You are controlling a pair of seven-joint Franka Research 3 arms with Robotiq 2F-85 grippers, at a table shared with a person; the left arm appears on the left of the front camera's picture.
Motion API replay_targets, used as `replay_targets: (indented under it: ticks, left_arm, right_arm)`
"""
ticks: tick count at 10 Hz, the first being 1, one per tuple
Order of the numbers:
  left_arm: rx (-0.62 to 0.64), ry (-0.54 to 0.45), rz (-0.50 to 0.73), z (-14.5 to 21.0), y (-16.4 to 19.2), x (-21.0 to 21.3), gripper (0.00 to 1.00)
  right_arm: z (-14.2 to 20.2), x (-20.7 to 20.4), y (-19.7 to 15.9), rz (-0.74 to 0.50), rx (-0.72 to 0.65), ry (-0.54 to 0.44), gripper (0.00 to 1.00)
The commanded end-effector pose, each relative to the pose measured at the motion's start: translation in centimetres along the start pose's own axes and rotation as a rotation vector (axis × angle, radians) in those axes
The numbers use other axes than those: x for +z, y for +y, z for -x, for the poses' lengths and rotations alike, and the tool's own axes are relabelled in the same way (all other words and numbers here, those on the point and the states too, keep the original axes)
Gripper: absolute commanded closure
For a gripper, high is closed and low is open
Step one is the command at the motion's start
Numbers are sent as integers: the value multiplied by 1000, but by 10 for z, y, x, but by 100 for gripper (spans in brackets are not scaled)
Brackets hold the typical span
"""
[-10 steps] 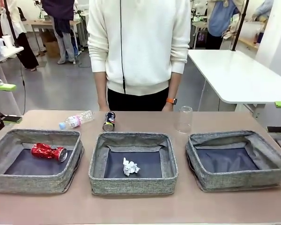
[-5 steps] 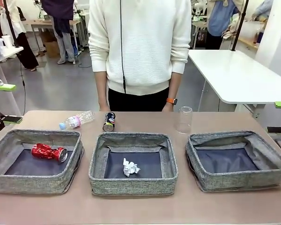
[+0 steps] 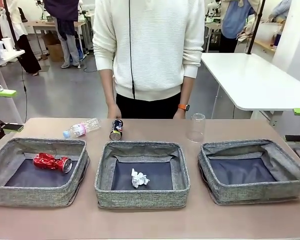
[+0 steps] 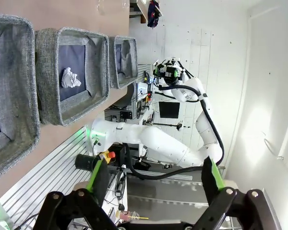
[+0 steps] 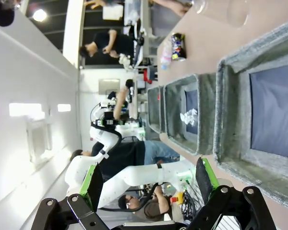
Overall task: Sort the waste into the appropriate baskets.
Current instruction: Pick up the waste item pointed out by the person.
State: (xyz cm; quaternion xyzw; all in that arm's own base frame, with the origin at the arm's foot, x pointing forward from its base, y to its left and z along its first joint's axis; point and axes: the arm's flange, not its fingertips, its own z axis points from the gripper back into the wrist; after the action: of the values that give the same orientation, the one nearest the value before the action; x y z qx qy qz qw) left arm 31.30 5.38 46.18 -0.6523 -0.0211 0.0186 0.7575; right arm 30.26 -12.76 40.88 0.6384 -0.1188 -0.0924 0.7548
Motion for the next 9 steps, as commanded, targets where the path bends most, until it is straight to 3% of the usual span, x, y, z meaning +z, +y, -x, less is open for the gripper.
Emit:
replay_targets:
  ticks: [1, 9]
  left_arm:
    - [-3, 4, 13, 3, -3, 3, 0]
    - [-3, 4, 13, 3, -3, 3, 0]
  right_arm:
    - [-2, 2, 2, -1, 2, -8, 0]
    - [-2, 2, 2, -1, 2, -8, 0]
